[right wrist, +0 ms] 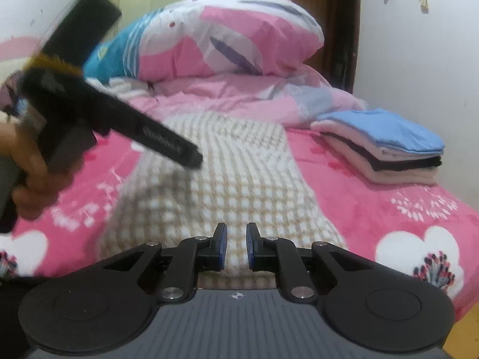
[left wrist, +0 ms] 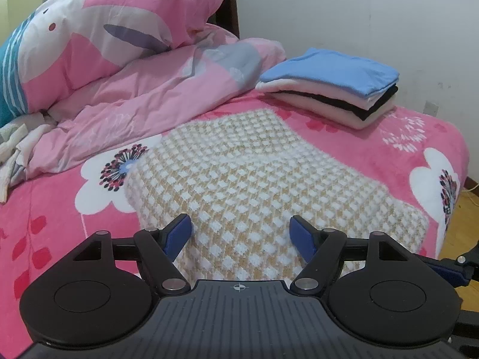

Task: Fold clothes
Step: 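Slide both grippers under the folded checked coat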

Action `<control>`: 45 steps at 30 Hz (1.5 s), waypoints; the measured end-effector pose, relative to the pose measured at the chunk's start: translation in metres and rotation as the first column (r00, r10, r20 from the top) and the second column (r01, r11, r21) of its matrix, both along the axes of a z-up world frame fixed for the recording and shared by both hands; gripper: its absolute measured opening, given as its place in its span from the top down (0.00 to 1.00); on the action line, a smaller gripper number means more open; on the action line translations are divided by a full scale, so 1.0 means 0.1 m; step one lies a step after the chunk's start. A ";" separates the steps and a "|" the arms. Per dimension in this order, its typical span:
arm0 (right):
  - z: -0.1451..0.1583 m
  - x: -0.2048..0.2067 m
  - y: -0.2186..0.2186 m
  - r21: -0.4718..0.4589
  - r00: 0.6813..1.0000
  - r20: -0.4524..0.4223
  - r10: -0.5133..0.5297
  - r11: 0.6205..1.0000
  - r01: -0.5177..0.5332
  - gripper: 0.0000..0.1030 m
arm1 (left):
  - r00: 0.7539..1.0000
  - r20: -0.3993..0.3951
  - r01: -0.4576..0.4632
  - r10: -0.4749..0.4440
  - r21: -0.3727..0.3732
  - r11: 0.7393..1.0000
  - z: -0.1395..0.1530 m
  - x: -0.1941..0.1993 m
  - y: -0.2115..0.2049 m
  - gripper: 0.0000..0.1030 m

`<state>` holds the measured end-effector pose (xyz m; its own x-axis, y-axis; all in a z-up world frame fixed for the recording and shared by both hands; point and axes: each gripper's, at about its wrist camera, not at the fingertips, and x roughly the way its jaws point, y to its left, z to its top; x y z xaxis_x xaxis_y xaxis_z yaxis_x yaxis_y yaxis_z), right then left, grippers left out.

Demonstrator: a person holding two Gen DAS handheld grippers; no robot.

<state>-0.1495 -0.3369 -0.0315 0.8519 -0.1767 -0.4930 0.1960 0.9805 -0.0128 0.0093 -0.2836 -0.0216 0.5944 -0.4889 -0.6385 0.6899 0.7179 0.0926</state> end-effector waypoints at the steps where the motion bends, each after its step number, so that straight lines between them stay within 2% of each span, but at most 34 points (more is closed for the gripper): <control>1: 0.01 0.00 0.02 0.011 1.000 0.011 0.013 1.000 -0.013 0.84 | 1.000 -0.001 -0.002 0.002 0.001 1.000 0.00 0.00 0.00 0.29; 6: -0.02 0.02 0.19 0.020 0.994 0.041 0.104 0.994 -0.105 0.75 | 1.000 -0.003 -0.014 0.014 0.005 1.000 -0.02 0.01 0.00 0.25; 11: -0.06 -0.04 0.21 0.042 0.992 0.036 0.124 0.991 -0.126 0.74 | 1.000 0.000 -0.020 0.020 0.010 1.000 -0.03 0.02 0.00 0.21; 13: -0.06 -0.08 0.16 0.070 0.991 0.038 0.127 0.989 -0.129 0.69 | 1.000 -0.007 -0.025 0.025 0.004 1.000 -0.04 0.03 0.01 0.20; 14: -0.06 -0.12 0.14 0.086 0.991 0.043 0.129 0.988 -0.132 0.62 | 1.000 -0.014 -0.028 0.027 -0.004 1.000 -0.04 0.04 0.03 0.19; 16: -0.06 -0.20 0.09 0.116 0.990 0.058 0.128 0.984 -0.134 0.60 | 0.998 -0.044 -0.037 0.035 -0.038 0.999 -0.03 0.05 0.09 0.17; 18: -0.05 -0.28 0.01 0.147 0.991 0.072 0.109 0.982 -0.119 0.57 | 0.995 -0.087 -0.052 0.044 -0.092 0.994 -0.01 0.06 0.22 0.05; 19: -0.05 -0.31 -0.03 0.164 0.992 0.080 0.096 0.980 -0.108 0.54 | 0.993 -0.105 -0.060 0.047 -0.117 0.991 0.00 0.06 0.28 0.04; 21: -0.06 -0.36 -0.17 0.213 0.993 0.100 0.057 0.974 -0.077 0.40 | 0.991 -0.125 -0.076 0.056 -0.158 0.985 0.01 0.06 0.40 0.02; 22: -0.06 -0.36 -0.25 0.248 0.993 0.113 0.039 0.967 -0.066 0.38 | 0.989 -0.132 -0.084 0.062 -0.166 0.983 0.01 0.06 0.44 0.02; 26: -0.07 -0.39 -0.60 0.420 0.987 0.163 -0.002 0.905 -0.067 0.27 | 0.980 -0.187 -0.105 0.066 -0.206 0.973 0.00 0.12 0.63 0.01; 28: -0.04 -0.39 -0.76 0.476 0.981 0.192 -0.030 0.877 -0.066 0.16 | 0.972 -0.226 -0.120 0.064 -0.241 0.963 -0.03 0.17 0.75 0.00; 29: -0.03 -0.39 -0.84 0.501 0.977 0.207 -0.045 0.863 -0.066 0.05 | 0.966 -0.249 -0.136 0.071 -0.255 0.957 -0.06 0.20 0.81 0.00; 30: -0.01 -0.39 -0.91 0.518 0.974 0.220 -0.056 0.853 -0.068 0.00 | 0.959 -0.274 -0.151 0.074 -0.269 0.951 -0.09 0.24 0.86 0.00; 33: 0.06 -0.33 -1.14 0.545 0.971 0.232 -0.062 0.835 -0.077 0.00 | 0.926 -0.372 -0.182 0.059 -0.303 0.935 -0.21 0.38 0.98 0.00; 37: 0.10 -0.08 -1.48 0.570 0.981 0.187 -0.056 0.819 -0.062 0.00 | 0.873 -0.487 -0.202 -0.008 -0.377 0.904 -0.36 0.52 1.06 0.00; 38: 0.09 0.00 -1.58 0.594 0.984 0.173 -0.047 0.802 -0.066 0.00 | 0.861 -0.507 -0.202 -0.031 -0.397 0.896 -0.39 0.54 1.06 0.00; 40: -0.03 0.20 -1.81 0.674 0.991 0.132 -0.020 0.735 -0.075 0.00 | 0.839 -0.539 -0.199 -0.076 -0.434 0.878 -0.46 0.57 1.07 0.00; 42: -0.17 0.39 -2.01 0.752 0.996 0.088 0.006 0.655 -0.070 0.00 | 0.819 -0.562 -0.198 -0.114 -0.464 0.864 -0.53 0.58 1.05 0.00; 45: -0.52 0.68 -2.27 0.855 0.999 -0.018 0.046 0.518 -0.009 0.00 | 0.800 -0.580 -0.187 -0.152 -0.483 0.856 -0.61 0.60 1.01 0.00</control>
<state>-0.0812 -0.5643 -0.0832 0.8287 0.3685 -0.4213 0.1867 0.5277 0.8287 0.0692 -0.1824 -0.0828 0.2033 -0.8247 -0.5278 0.4709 0.5550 -0.6858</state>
